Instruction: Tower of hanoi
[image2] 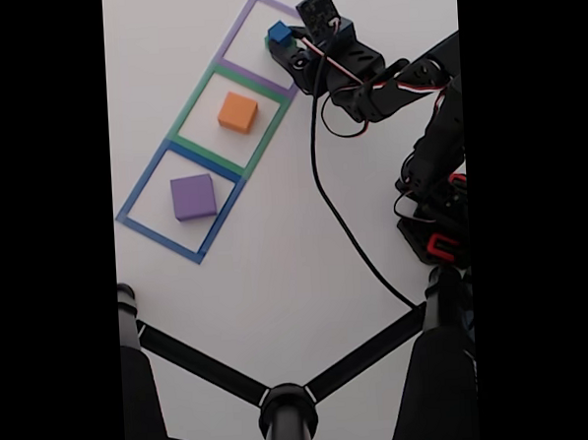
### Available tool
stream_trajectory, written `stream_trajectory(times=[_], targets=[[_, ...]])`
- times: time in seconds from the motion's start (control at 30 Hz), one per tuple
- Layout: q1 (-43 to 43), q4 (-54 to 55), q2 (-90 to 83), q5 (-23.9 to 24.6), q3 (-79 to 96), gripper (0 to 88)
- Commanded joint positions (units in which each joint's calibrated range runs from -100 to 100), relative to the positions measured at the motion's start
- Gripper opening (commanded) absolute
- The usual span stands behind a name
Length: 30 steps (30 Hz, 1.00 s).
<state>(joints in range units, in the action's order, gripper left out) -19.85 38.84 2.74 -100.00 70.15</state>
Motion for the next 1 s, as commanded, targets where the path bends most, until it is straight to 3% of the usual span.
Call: stream_trajectory(times=[0.0, 0.17, 0.5, 0.73, 0.97], targets=[[0.0, 2.0, -0.3, 0.0, -2.0, 12.2], [0.1, 3.0, -0.3, 0.0, -1.7, 20.5], [-0.2, -1.7, -6.2, 0.0, -1.8, 25.1], [-1.5, -27.1, -23.3, 0.0, -5.9, 27.8], [-1.7, -68.8, -40.4, 0.0, -21.6, 33.2]])
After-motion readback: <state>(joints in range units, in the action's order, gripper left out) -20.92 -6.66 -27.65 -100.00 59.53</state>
